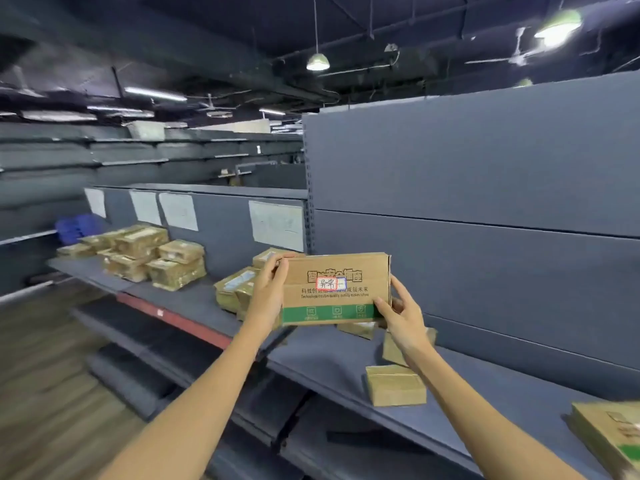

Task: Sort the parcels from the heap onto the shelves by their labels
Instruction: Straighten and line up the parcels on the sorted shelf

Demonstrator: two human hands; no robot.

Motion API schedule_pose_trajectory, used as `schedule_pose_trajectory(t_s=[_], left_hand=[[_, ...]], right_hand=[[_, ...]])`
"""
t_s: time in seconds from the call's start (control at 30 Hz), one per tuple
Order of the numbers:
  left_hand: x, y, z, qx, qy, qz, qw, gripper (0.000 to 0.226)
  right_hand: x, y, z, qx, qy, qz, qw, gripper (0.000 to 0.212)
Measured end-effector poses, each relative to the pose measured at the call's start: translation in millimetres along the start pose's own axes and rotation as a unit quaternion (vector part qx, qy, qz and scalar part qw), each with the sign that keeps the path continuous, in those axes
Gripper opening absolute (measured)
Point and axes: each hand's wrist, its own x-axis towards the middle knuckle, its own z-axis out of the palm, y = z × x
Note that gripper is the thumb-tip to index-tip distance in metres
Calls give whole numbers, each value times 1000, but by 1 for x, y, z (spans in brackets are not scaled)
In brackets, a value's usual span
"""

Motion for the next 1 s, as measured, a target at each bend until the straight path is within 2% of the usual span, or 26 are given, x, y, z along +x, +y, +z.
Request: schedule_pose_trajectory(t_s=[0.33,0.57,0.67,0.77,1.0], left_hand=[[-30,-27,-333,24,201,-10,979,22],[-86,-67,-499,49,346,-30,936,21],[-90,-80,-559,70,371,-41,925,22],[-72,-99,-612,82,387,-45,917,21],[38,-161,-727,99,386,-56,916,27]], right_hand=[[-22,-19,343,63,-186,-10,980,48],[-68,-15,529,86,-307,-22,948,40],[-74,-2,598,84,-348,-22,933,49],[-60,3,662,86,-364,-23,927,46],[35,25,810,100,-372,3,923,55]])
